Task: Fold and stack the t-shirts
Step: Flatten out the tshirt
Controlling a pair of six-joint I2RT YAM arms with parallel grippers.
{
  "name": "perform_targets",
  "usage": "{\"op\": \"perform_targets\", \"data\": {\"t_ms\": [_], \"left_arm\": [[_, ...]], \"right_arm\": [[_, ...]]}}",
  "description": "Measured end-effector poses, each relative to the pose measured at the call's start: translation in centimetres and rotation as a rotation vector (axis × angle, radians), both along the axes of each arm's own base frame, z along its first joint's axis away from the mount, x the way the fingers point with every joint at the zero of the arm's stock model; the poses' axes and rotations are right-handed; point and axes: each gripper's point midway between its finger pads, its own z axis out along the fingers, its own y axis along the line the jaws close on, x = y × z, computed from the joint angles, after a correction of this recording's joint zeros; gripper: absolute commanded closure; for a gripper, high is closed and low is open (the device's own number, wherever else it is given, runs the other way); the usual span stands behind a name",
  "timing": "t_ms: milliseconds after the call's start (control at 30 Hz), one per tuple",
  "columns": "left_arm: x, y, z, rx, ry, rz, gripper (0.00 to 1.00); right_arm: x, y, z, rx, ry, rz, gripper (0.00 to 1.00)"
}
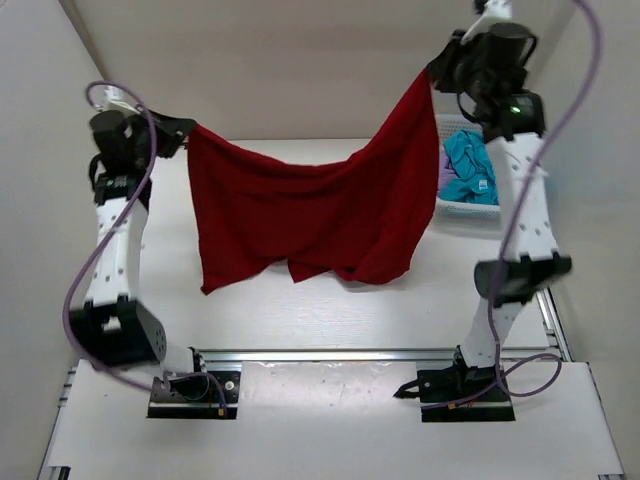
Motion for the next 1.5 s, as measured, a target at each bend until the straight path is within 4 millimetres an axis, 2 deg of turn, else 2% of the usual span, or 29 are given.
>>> {"op": "perform_targets", "data": {"t_ms": [67,133,200,233,267,300,333,400,433,500,567,633,700,733,767,833,900,933,1000,1100,1133,1167,1233,1300,1333,1400,1433,1500], "left_arm": [[3.1,-0.5,-3.6,-0.011,0.095,-0.01,1.0],[6.6,-0.5,-5.8,-0.018,0.164,-0.011,1.0],[9.9,-0.1,-6.2,-0.017,0.179,-0.001,1.0],[11.2,0.2,-5.5,-0.018,0.169,0.004,1.0],[12.4,0.6,-4.0,-0.025,0.144,0.009,1.0],[13.1,1.0,-2.2,-0.031,0.099,0.016,1.0],[13.1,1.7,-0.1,-0.043,0.053,0.027,1.0],[12.0,3.1,3.7,-0.06,-0.021,0.045,1.0],[11.1,4.4,6.3,-0.063,-0.075,0.065,1.0],[9.5,6.5,10.5,-0.06,-0.173,0.1,1.0],[7.0,8.4,14.5,-0.05,-0.268,0.139,1.0],[4.6,9.6,17.3,-0.039,-0.337,0.164,1.0],[2.9,9.5,18.9,-0.022,-0.38,0.169,1.0],[2.3,9.0,19.0,-0.014,-0.386,0.163,1.0],[1.9,8.4,18.7,-0.007,-0.384,0.155,1.0],[1.4,7.3,16.6,-0.001,-0.348,0.137,1.0],[1.0,6.4,11.9,-0.006,-0.269,0.133,1.0],[0.5,6.1,8.7,-0.008,-0.206,0.137,1.0],[-0.6,5.7,1.6,-0.01,-0.076,0.161,1.0],[-4.0,5.0,-9.1,0.022,0.127,0.207,1.0],[-5.4,4.5,-12.0,0.037,0.177,0.213,1.0],[-7.1,3.9,-15.1,0.054,0.228,0.213,1.0],[-10.0,3.1,-19.9,0.069,0.31,0.195,1.0],[-12.9,4.2,-24.8,0.06,0.405,0.228,1.0],[-14.0,4.8,-26.7,0.057,0.453,0.247,1.0],[-16.0,5.6,-29.8,0.068,0.541,0.276,1.0],[-16.7,5.4,-30.5,0.082,0.566,0.269,1.0],[-17.3,4.7,-30.3,0.133,0.56,0.24,1.0]], "right_arm": [[4.3,0.5,-5.6,0.015,0.111,0.04,1.0],[7.8,0.4,-10.4,0.052,0.196,0.054,1.0],[9.8,-0.2,-13.4,0.08,0.24,0.047,1.0],[10.4,-0.3,-13.9,0.09,0.244,0.041,1.0],[10.7,-0.6,-13.5,0.098,0.225,0.032,1.0],[11.0,-0.9,-12.4,0.103,0.184,0.027,1.0],[11.0,-1.1,-10.3,0.105,0.121,0.025,1.0],[9.9,-1.1,-5.0,0.102,-0.028,0.03,1.0],[8.6,-1.1,-1.4,0.094,-0.12,0.034,1.0],[5.1,-1.5,5.0,0.086,-0.276,0.04,1.0],[0.3,-1.6,11.2,0.078,-0.427,0.054,1.0],[-4.8,-2.4,15.7,0.061,-0.542,0.041,1.0],[-8.5,-3.3,17.7,0.042,-0.594,0.019,1.0],[-9.8,-3.7,18.0,0.031,-0.601,0.002,1.0],[-10.5,-4.1,17.4,0.022,-0.586,-0.016,1.0],[-11.7,-4.5,14.7,0.005,-0.52,-0.05,1.0],[-12.4,-4.6,9.7,-0.008,-0.425,-0.077,1.0],[-12.2,-4.5,5.3,-0.018,-0.325,-0.085,1.0],[-12.4,-4.4,-2.4,-0.032,-0.178,-0.1,1.0],[-13.4,-4.3,-17.1,-0.052,0.136,-0.111,1.0],[-14.5,-4.3,-22.4,-0.055,0.258,-0.113,1.0],[-16.1,-4.3,-26.9,-0.051,0.368,-0.117,1.0],[-20.1,-4.3,-34.2,-0.043,0.569,-0.12,1.0],[-23.6,-3.9,-37.7,-0.024,0.689,-0.115,1.0],[-25.0,-3.5,-38.3,-0.005,0.713,-0.104,1.0],[-27.0,-2.2,-37.8,0.042,0.704,-0.06,1.0],[-27.7,-1.4,-37.0,0.068,0.678,-0.034,1.0],[-29.2,-0.1,-35.7,0.125,0.637,0.018,1.0]]}}
